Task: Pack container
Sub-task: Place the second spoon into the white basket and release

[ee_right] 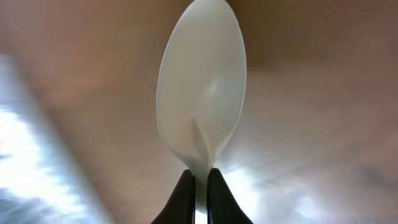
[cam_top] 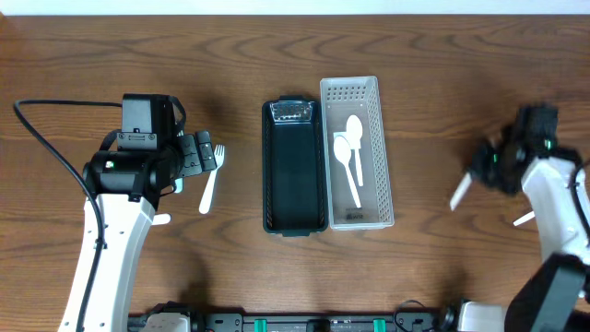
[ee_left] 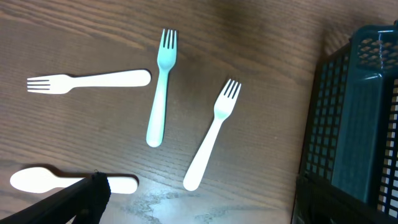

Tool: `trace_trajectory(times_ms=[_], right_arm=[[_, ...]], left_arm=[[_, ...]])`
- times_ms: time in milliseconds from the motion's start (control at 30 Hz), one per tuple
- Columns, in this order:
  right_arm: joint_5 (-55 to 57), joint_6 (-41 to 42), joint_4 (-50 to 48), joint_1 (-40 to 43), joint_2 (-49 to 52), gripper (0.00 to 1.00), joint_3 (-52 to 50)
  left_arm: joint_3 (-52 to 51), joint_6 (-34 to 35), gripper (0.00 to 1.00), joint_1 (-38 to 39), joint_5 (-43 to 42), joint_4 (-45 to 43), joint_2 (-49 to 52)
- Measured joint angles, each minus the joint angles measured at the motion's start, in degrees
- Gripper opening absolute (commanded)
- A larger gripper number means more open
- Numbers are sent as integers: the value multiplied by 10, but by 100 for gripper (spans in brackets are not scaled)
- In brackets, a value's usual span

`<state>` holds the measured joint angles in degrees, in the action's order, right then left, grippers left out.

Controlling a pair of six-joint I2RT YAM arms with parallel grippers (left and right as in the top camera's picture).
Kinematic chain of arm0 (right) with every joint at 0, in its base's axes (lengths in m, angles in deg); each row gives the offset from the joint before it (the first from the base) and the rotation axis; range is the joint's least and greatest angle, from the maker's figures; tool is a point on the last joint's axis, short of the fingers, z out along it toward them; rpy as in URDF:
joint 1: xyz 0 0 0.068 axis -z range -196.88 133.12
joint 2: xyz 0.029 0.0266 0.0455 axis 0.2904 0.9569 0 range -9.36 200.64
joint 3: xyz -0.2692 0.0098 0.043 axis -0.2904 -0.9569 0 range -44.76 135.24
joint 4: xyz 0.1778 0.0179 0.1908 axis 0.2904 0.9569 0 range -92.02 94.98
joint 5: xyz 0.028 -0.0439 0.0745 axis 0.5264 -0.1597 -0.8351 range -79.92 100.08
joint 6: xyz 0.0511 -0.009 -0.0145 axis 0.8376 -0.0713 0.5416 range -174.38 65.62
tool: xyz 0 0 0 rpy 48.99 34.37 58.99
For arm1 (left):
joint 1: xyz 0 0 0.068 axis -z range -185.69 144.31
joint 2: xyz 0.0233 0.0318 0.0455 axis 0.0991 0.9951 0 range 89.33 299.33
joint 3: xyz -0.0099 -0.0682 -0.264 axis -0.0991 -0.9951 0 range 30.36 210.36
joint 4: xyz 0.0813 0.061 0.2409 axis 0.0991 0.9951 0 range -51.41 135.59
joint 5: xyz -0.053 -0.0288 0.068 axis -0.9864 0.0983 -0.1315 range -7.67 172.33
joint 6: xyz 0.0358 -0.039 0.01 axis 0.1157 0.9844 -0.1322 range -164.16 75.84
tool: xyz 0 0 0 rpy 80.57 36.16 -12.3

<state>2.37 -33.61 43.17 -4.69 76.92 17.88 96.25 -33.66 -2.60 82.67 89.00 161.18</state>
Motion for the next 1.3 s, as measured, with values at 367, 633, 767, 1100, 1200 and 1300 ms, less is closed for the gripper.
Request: trace_trajectory(times_ms=[367,633,767,1100,1200,1300], right_arm=[[-16,-2,0,-277,-17,3,150],[-10,-2,19,-363,114,1,149],[-5,-2,17,-369,191,7,149],[0,-24,24,-368,238,32,169],[5,-35,68,-363,231,32,212],[31,-38,122,-342,205,39,282]], left_arm=[[0,0,98,0,0,0,0],[0,0,98,0,0,0,0],[0,0,98,0,0,0,0],[0,0,98,0,0,0,0],[0,0,98,0,0,0,0],[0,0,98,0,0,0,0]])
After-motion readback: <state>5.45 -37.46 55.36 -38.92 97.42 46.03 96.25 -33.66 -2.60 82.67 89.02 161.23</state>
